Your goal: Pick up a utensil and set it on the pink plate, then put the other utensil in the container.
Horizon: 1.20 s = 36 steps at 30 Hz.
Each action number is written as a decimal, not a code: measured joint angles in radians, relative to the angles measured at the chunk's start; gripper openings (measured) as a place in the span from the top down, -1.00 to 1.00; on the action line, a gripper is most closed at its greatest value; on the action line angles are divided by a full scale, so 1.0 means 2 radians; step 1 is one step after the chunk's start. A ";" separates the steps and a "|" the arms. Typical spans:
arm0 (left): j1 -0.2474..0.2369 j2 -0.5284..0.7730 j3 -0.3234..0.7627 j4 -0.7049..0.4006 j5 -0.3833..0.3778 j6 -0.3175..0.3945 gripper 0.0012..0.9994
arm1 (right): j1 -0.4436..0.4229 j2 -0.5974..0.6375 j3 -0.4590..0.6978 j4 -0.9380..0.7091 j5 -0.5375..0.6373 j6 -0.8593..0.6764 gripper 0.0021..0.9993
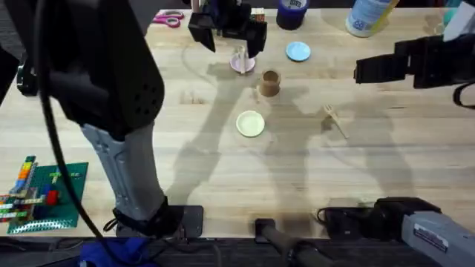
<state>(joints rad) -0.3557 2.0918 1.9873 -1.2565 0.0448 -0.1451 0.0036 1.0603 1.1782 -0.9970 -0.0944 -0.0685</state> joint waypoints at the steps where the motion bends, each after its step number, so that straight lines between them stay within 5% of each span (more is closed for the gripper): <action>1: 0.000 -0.004 0.000 -0.009 -0.004 0.000 -0.99 | 0.000 0.000 0.000 0.000 0.000 0.000 -1.00; 15: 0.000 -0.084 -0.019 -0.056 -0.029 0.000 -0.99 | 0.000 0.000 0.000 0.000 0.000 0.000 -1.00; 24: 0.000 -0.265 -0.211 0.010 -0.033 0.000 -0.99 | 0.000 0.000 0.000 0.000 0.000 0.000 -1.00; 36: 0.000 -0.465 -0.373 0.049 -0.033 -0.003 -0.99 | 0.000 0.000 0.000 0.000 0.000 0.000 -1.00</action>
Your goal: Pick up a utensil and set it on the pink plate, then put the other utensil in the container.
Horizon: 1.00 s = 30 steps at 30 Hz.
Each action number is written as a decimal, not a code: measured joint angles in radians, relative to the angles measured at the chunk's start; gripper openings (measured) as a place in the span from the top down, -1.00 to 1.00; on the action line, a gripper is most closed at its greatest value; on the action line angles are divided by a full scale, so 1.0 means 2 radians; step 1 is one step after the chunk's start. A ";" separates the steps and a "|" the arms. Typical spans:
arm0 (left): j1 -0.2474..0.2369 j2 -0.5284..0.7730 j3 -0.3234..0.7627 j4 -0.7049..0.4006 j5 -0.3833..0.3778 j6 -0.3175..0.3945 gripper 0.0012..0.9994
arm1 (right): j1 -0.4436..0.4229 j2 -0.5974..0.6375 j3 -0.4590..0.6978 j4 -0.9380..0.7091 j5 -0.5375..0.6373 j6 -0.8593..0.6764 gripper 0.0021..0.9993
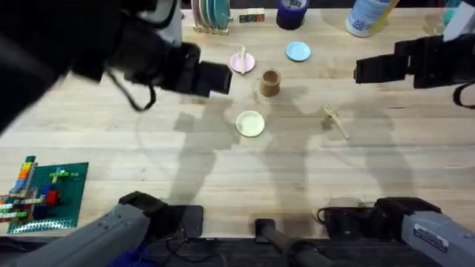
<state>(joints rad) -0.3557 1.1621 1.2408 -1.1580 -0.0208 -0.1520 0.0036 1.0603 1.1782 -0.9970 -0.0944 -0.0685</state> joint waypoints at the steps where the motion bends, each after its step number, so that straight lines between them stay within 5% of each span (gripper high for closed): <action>1: 0.000 -0.017 -0.014 0.007 0.000 -0.001 -0.99 | 0.000 0.000 0.000 0.000 0.000 0.000 -1.00; 4: 0.000 -0.070 -0.053 0.022 0.000 -0.001 -0.99 | 0.000 0.000 0.000 0.000 0.000 0.000 -1.00; 6: 0.000 -0.206 -0.139 0.054 0.013 -0.019 -0.99 | 0.000 0.000 0.000 -0.002 0.000 0.000 -1.00; 9: 0.000 -0.279 -0.164 0.057 0.016 -0.024 -0.99 | 0.000 0.000 0.000 -0.015 0.000 0.000 -1.00; 17: 0.000 -0.289 -0.165 0.022 0.026 -0.029 -0.99 | 0.000 0.000 0.000 -0.014 0.000 0.000 -1.00; 30: 0.000 -0.289 -0.195 0.055 0.119 0.146 -0.99 | 0.000 0.000 0.000 -0.044 0.000 0.000 -1.00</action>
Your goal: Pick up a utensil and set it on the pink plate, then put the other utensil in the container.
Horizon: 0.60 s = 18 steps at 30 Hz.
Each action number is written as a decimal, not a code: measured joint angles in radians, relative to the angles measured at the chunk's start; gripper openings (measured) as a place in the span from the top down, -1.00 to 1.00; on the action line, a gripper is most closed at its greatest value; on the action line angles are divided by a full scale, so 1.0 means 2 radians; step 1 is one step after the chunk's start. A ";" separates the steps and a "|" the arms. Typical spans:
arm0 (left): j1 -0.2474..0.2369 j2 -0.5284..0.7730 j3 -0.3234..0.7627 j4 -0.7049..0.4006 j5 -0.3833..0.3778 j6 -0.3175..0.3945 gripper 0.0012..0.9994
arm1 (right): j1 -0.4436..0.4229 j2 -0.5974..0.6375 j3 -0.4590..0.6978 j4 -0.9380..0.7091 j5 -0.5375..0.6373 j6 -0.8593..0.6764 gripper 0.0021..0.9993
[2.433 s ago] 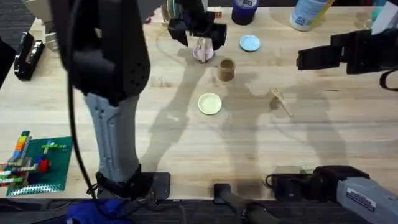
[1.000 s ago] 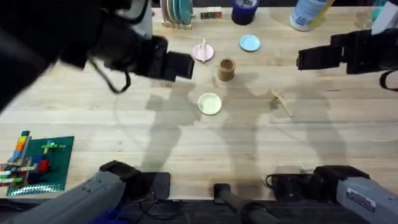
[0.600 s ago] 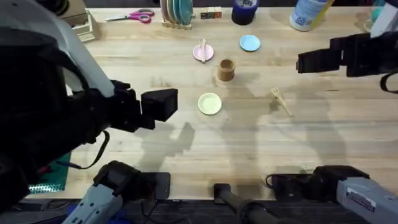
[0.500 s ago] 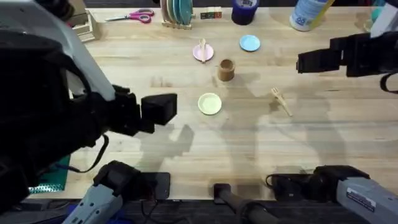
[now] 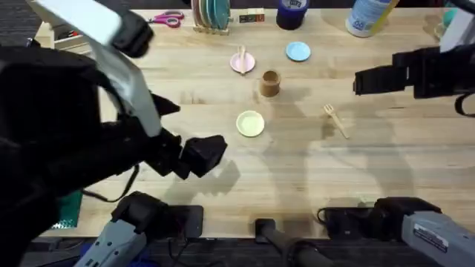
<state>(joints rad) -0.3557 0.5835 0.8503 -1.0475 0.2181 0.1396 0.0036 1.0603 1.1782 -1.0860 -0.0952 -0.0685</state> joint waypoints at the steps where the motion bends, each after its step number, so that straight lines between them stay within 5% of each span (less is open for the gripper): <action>1: 0.000 0.000 -0.007 0.007 0.005 0.005 -0.99 | 0.000 0.000 0.000 -0.004 0.000 0.000 -1.00; 18: 0.000 0.000 -0.031 0.049 0.030 0.024 -0.99 | 0.000 0.002 0.000 -0.054 -0.001 -0.027 -1.00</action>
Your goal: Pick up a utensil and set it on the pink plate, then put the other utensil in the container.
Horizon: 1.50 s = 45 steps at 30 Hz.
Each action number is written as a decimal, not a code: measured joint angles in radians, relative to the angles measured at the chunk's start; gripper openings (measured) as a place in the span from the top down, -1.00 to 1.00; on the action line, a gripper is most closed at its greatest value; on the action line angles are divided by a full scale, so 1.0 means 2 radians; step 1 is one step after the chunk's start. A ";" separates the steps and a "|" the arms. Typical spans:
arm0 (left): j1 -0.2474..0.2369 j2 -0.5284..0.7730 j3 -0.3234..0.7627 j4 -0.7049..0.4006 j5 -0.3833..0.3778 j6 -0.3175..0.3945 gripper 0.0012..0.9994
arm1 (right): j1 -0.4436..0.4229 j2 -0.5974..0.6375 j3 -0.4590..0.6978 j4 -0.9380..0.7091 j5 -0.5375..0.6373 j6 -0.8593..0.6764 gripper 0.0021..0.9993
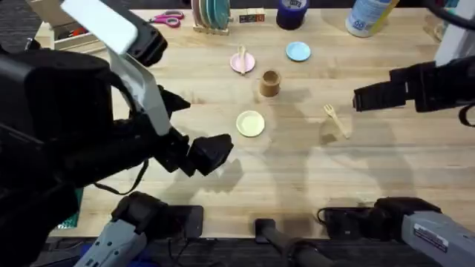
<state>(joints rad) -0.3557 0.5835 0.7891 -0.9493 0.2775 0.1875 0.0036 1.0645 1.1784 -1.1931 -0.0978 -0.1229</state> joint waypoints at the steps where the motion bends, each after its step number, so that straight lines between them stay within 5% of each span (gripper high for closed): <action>1: 0.000 0.000 0.000 0.000 0.000 0.000 -0.99 | 0.000 0.003 0.000 -0.004 0.000 -0.006 -1.00; 27: 0.000 0.000 0.000 -0.006 0.006 0.000 -0.99 | 0.000 0.149 -0.113 0.130 0.000 -0.113 -1.00; 39: 0.000 0.000 0.000 -0.006 0.006 0.000 -0.99 | 0.000 0.251 -0.115 0.188 0.002 -0.126 -1.00; 45: 0.000 0.000 0.000 -0.006 0.006 0.000 -0.99 | 0.000 0.253 -0.113 0.188 0.003 -0.126 -0.99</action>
<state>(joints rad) -0.3557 0.5838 0.7891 -0.9612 0.2891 0.1879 0.0044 1.5711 0.9516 -0.8173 -0.0909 -0.3748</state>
